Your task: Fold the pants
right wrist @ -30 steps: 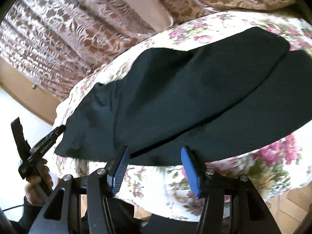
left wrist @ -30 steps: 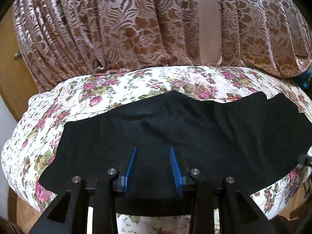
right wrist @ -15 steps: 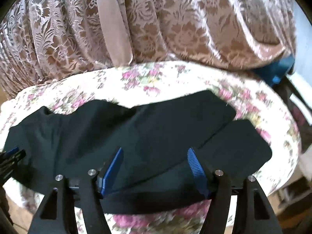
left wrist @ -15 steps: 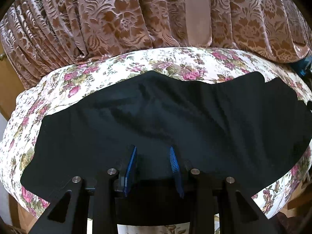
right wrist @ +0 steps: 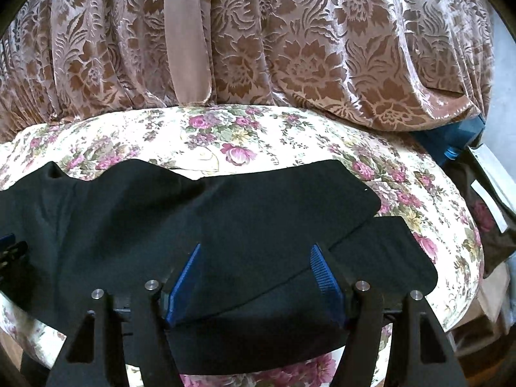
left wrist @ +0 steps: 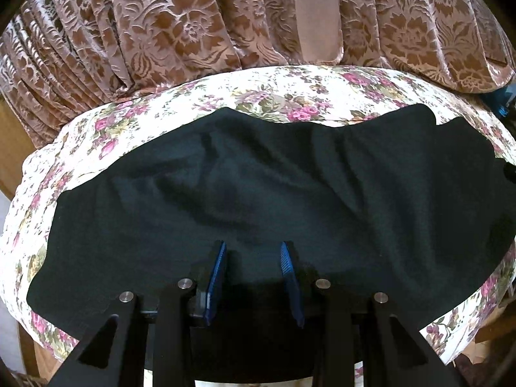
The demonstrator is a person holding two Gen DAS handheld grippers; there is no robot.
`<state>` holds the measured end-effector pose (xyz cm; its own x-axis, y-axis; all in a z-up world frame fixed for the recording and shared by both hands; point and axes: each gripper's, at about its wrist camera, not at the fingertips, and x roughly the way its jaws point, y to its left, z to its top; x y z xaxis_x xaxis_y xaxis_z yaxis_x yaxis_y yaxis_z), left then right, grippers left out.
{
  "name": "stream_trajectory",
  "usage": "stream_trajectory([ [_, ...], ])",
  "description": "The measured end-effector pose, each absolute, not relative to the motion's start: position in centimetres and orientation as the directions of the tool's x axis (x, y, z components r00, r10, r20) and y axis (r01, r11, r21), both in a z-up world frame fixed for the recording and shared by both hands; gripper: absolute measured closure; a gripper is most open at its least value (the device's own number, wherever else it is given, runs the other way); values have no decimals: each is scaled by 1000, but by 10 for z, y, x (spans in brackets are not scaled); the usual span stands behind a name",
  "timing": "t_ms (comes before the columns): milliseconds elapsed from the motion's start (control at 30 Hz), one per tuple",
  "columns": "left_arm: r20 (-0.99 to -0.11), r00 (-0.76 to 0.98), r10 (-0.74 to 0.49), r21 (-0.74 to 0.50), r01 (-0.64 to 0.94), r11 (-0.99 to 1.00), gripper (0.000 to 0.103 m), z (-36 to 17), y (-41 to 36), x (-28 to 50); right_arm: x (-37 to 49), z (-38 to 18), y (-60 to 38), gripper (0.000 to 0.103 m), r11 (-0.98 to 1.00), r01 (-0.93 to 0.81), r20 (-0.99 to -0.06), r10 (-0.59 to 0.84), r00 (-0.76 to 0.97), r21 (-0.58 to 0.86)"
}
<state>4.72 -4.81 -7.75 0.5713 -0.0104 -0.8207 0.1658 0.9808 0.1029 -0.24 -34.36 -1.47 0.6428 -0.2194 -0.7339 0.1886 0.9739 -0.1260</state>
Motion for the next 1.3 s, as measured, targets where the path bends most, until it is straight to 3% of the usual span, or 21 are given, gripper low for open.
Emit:
stream_trajectory([
  [167, -824, 566, -16, 103, 178, 979, 68, -79, -55, 49, 5, -14, -359, 34, 952, 253, -717, -296, 631, -171],
  [300, -827, 563, -20, 96, 175, 980, 68, -81, -55, 51, 14, -14, -392, 34, 939, 324, -731, -301, 613, -114],
  [433, -828, 561, -24, 82, 164, 983, 68, -82, -50, 51, 19, -35, -456, 34, 889, 408, -798, -88, 596, 207],
  [533, -832, 553, -27, 67, 148, 987, 68, -85, -44, 52, 15, -51, -496, 35, 802, 432, -758, 39, 651, 412],
  [800, -833, 552, -35, 42, 126, 991, 68, -86, -36, 53, 44, -79, -558, 40, 677, 537, -757, 47, 652, 504],
  [967, -833, 553, -36, 37, 121, 992, 68, -86, -35, 53, 70, -94, -580, 50, 637, 583, -767, 21, 641, 504],
  [1000, -832, 553, -37, 36, 120, 992, 68, -86, -35, 53, 74, -93, -581, 59, 642, 581, -764, 13, 645, 501],
  [1033, -832, 553, -37, 36, 120, 992, 68, -86, -35, 53, 82, -94, -583, 76, 653, 580, -773, 15, 634, 488],
  [1100, -830, 557, -38, 38, 125, 991, 68, -84, -33, 52, 91, -99, -585, 91, 659, 579, -790, 37, 612, 480],
  [1300, -817, 573, -66, 14, 135, 991, 68, -76, -27, 47, 76, -44, -570, 95, 730, 503, -731, -6, 682, 463],
])
